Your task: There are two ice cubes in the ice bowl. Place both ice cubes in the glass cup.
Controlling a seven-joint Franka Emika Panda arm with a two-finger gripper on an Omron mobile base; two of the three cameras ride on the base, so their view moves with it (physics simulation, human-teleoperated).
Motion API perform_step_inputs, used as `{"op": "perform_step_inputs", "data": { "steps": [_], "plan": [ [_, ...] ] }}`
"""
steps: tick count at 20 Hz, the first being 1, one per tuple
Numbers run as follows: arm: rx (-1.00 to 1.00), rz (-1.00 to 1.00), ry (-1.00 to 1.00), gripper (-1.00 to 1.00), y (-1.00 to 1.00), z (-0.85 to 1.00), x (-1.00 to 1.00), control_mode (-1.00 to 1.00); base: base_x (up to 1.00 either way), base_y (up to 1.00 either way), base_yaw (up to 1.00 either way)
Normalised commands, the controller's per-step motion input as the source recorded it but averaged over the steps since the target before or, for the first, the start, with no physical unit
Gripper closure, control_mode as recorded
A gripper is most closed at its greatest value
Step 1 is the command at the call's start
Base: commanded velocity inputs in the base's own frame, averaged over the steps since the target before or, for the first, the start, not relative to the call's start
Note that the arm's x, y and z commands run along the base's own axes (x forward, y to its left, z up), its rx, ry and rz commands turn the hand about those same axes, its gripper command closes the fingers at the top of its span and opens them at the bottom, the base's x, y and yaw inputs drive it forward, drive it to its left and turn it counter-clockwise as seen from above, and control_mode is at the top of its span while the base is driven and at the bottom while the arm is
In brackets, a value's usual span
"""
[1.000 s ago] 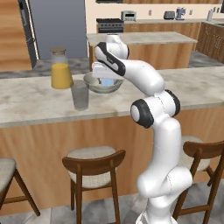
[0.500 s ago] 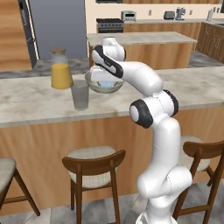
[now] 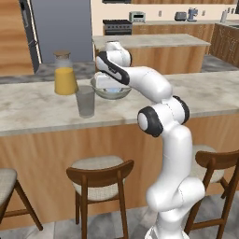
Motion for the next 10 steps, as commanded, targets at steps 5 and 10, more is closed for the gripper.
{"op": "perform_step_inputs", "data": {
  "steps": [5,10],
  "plan": [
    [0.0,0.0,-0.1,1.0,0.0,0.01,0.0,-1.0,0.0,0.0,0.0],
    [0.0,0.0,-0.15,1.0,0.0,0.52,-0.21,-1.0,0.0,0.0,0.0]
  ]
}}
